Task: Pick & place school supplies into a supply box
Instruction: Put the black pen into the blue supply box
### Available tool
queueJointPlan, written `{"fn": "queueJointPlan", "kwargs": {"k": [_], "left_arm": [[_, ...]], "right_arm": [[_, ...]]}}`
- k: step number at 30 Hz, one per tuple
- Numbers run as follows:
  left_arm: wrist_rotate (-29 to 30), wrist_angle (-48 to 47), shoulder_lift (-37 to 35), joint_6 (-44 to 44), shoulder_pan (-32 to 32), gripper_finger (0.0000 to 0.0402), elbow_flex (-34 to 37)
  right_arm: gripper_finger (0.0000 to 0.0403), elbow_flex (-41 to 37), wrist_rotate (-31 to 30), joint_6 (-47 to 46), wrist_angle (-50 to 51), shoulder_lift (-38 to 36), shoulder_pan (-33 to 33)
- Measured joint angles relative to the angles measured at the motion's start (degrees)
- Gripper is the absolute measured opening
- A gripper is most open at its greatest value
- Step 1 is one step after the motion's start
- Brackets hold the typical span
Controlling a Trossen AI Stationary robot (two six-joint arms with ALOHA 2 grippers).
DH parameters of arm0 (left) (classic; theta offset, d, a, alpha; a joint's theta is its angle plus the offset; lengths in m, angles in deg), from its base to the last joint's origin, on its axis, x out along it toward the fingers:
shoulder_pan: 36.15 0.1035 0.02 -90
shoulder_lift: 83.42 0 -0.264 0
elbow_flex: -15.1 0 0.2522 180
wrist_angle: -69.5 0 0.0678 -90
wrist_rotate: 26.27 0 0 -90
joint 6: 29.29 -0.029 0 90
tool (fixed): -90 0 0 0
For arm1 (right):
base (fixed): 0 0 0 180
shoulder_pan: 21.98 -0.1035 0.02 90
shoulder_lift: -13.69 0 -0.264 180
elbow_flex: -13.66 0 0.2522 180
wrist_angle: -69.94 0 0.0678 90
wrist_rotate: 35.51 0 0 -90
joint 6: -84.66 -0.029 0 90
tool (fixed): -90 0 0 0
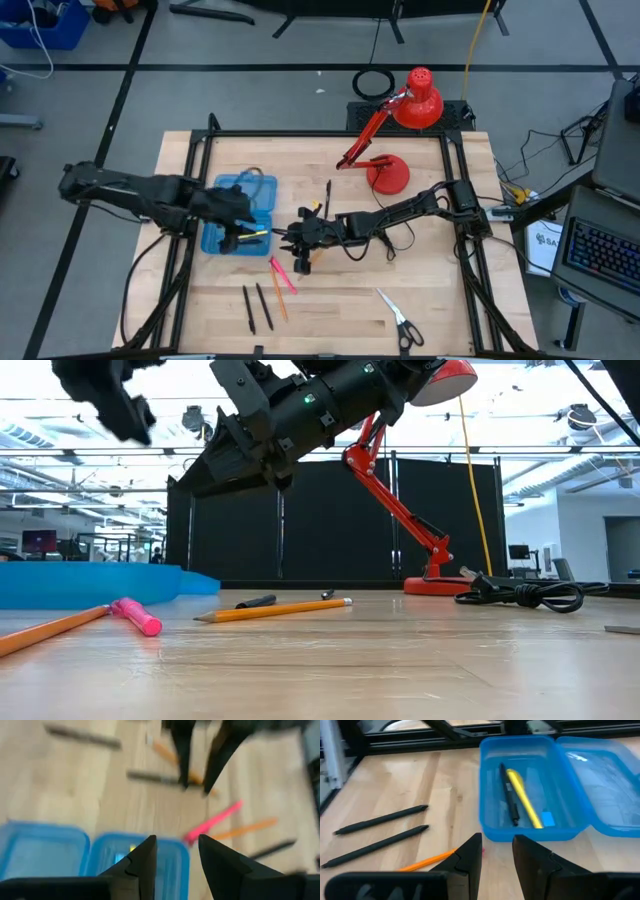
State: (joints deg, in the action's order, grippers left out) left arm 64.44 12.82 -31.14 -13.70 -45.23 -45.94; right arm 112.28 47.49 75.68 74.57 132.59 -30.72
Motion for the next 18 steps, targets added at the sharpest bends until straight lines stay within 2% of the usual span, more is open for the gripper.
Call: {"fn": "queueJointPlan", "kwargs": {"k": [9,18], "left_arm": [[8.06,9.82,-11.26,-0.21,-6.90,0.0147,3.20],[18.24,23.59,-16.52,2.55,-13.76,0.0147,12.36]], "right_arm": [[0.0100,0.00,-3.18,-2.34,1.01,-0.02,0.00],[0.0100,0.00,-17.09,-9.14,8.15,-0.02,0.02]]}}
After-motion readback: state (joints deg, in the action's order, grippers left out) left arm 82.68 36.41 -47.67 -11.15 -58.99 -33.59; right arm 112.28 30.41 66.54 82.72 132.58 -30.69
